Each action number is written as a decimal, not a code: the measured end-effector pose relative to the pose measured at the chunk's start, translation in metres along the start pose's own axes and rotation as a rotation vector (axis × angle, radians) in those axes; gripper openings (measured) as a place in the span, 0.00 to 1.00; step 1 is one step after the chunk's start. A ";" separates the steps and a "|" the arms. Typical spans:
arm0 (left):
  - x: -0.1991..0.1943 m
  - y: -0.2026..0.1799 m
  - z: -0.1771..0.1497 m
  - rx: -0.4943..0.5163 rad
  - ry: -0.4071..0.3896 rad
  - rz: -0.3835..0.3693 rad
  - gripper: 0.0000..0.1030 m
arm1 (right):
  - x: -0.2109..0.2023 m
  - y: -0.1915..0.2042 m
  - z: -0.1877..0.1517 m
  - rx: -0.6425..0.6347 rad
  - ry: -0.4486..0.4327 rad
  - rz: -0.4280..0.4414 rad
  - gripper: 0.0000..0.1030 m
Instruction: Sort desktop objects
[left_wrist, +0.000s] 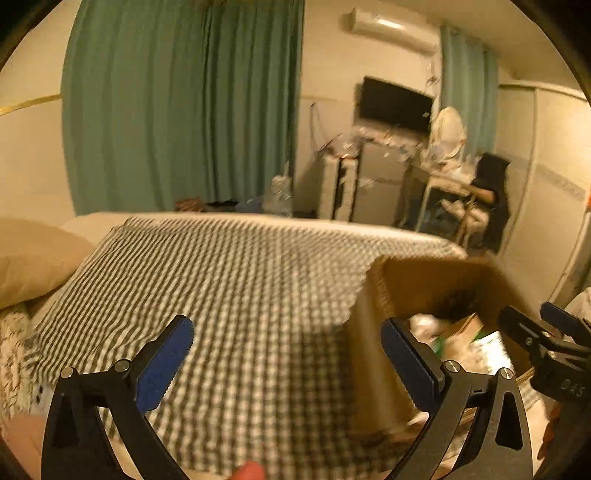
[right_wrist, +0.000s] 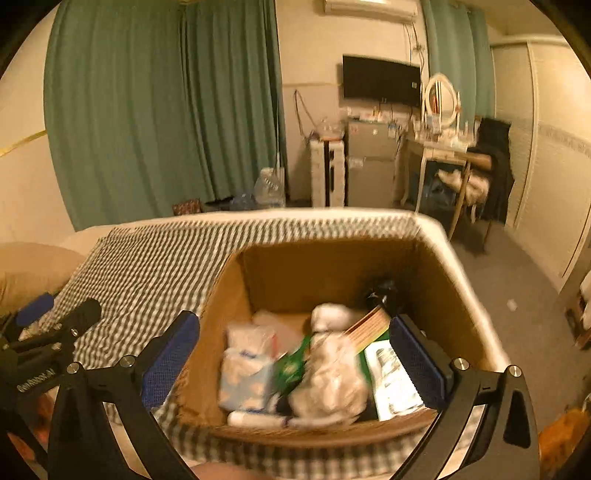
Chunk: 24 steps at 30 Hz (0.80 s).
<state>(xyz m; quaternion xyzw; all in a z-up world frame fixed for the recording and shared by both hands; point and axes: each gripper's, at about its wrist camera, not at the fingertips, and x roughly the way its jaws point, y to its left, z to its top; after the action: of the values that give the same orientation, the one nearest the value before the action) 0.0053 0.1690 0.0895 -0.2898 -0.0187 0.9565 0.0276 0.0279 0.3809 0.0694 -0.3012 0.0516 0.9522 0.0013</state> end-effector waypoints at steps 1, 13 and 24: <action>0.002 0.004 -0.004 -0.008 0.012 0.007 1.00 | 0.003 0.001 -0.001 0.011 0.010 0.012 1.00; 0.004 0.020 -0.007 -0.028 0.026 0.041 1.00 | 0.013 0.024 -0.013 -0.014 0.047 -0.018 1.00; 0.007 0.025 -0.010 -0.034 0.029 0.045 1.00 | 0.018 0.033 -0.020 -0.028 0.074 -0.013 1.00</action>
<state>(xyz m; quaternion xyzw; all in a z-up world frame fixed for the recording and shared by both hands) 0.0042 0.1444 0.0757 -0.3044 -0.0280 0.9521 0.0015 0.0233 0.3459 0.0464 -0.3364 0.0360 0.9410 0.0014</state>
